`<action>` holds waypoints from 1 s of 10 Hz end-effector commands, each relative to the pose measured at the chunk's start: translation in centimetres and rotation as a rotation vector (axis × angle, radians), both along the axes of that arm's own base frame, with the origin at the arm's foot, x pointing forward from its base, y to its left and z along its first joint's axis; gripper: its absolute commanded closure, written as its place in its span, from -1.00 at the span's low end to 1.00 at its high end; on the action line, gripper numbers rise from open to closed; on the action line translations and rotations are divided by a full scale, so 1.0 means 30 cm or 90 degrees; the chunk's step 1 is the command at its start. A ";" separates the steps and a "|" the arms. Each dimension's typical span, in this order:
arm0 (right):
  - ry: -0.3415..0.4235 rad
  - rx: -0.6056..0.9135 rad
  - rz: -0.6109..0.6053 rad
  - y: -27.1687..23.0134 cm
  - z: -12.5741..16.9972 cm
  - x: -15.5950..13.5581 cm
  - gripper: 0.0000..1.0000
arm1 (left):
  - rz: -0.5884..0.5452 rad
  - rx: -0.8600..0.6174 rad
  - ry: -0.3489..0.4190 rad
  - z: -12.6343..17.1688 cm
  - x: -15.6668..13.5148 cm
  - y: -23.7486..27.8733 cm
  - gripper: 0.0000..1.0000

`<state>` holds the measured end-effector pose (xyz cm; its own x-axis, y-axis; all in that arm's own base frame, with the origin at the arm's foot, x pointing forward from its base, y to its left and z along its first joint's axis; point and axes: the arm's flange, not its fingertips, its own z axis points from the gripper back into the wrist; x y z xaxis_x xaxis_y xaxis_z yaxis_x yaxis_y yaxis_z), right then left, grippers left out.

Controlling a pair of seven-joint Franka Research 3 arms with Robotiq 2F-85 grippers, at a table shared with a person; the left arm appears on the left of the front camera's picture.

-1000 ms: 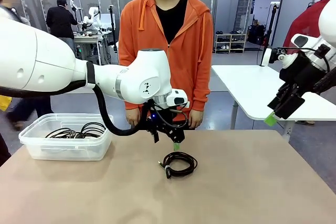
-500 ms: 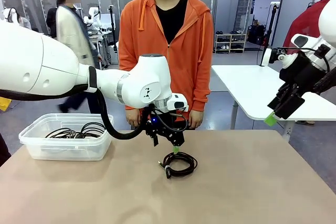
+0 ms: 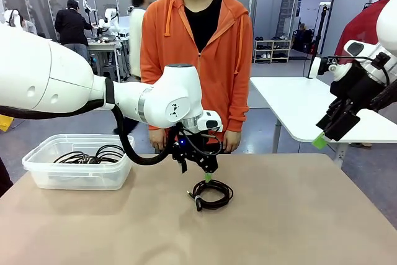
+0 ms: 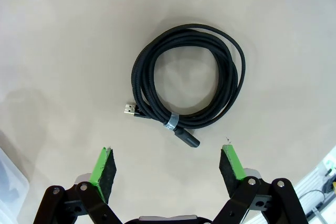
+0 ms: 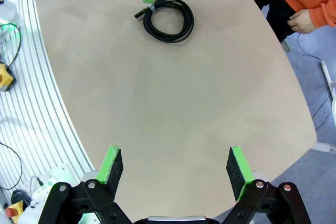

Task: Organize and store the cables.
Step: Place the USB Extension Cable into the Organizing box.

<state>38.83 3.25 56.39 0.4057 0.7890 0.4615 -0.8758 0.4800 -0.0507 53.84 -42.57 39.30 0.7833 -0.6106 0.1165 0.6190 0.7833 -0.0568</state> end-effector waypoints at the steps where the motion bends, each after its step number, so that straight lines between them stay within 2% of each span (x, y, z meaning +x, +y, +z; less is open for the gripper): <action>1: 0.004 0.002 -0.010 0.005 0.002 0.005 -1.00 | 0.000 0.000 -0.001 0.011 -0.002 0.001 -1.00; 2: 0.004 0.002 -0.010 0.005 0.002 0.005 -1.00 | 0.000 0.000 0.000 0.000 0.000 0.000 -1.00; 4: 0.004 0.002 -0.010 0.005 0.002 0.005 -1.00 | 0.164 -0.035 0.009 -0.023 -0.056 -0.006 -1.00; 5: 0.004 0.002 -0.010 0.005 0.002 0.005 -1.00 | 0.242 -0.012 -0.021 -0.035 -0.064 0.001 -1.00; 6: 0.004 0.002 -0.010 0.005 0.002 0.005 -1.00 | 0.304 0.000 -0.020 -0.066 -0.075 -0.012 -1.00; 7: 0.004 0.002 -0.010 0.005 0.002 0.005 -1.00 | 0.325 -0.002 -0.011 -0.087 -0.080 -0.023 -1.00; 8: 0.004 0.002 -0.010 0.005 0.002 0.005 -1.00 | 0.407 0.042 -0.027 -0.118 -0.095 -0.034 -1.00; 10: 0.004 0.002 -0.010 0.005 0.002 0.005 -1.00 | 0.476 0.039 -0.028 -0.147 -0.112 -0.056 -1.00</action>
